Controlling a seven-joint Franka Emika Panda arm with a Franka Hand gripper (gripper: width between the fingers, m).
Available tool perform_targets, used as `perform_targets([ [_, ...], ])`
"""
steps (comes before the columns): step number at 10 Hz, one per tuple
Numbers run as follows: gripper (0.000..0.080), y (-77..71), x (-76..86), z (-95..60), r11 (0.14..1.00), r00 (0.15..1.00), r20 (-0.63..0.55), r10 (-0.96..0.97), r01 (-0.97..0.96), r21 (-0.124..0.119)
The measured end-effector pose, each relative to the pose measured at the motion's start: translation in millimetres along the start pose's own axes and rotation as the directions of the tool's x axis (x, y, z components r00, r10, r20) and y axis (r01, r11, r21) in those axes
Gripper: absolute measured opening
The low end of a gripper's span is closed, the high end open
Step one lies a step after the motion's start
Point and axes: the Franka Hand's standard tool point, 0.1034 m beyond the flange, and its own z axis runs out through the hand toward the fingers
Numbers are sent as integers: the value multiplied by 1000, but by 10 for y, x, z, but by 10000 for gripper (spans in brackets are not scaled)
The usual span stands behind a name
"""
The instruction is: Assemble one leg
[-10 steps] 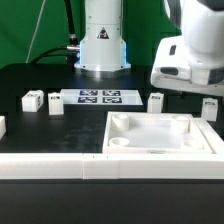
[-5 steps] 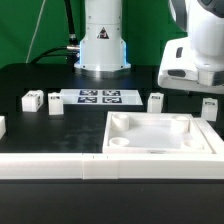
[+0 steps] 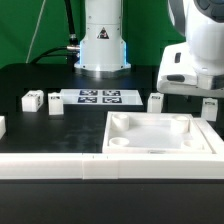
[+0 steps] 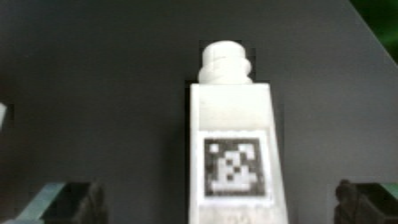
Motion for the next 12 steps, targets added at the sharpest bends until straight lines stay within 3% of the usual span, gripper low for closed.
perform_targets([
  [6,649,53,58,149,1000,1000,-3,26,-26,-5],
  [9,290,61,64,153,999,999,-5,38,-38,-4],
  [12,290,62,65,152,999,999,-5,38,-38,-4],
])
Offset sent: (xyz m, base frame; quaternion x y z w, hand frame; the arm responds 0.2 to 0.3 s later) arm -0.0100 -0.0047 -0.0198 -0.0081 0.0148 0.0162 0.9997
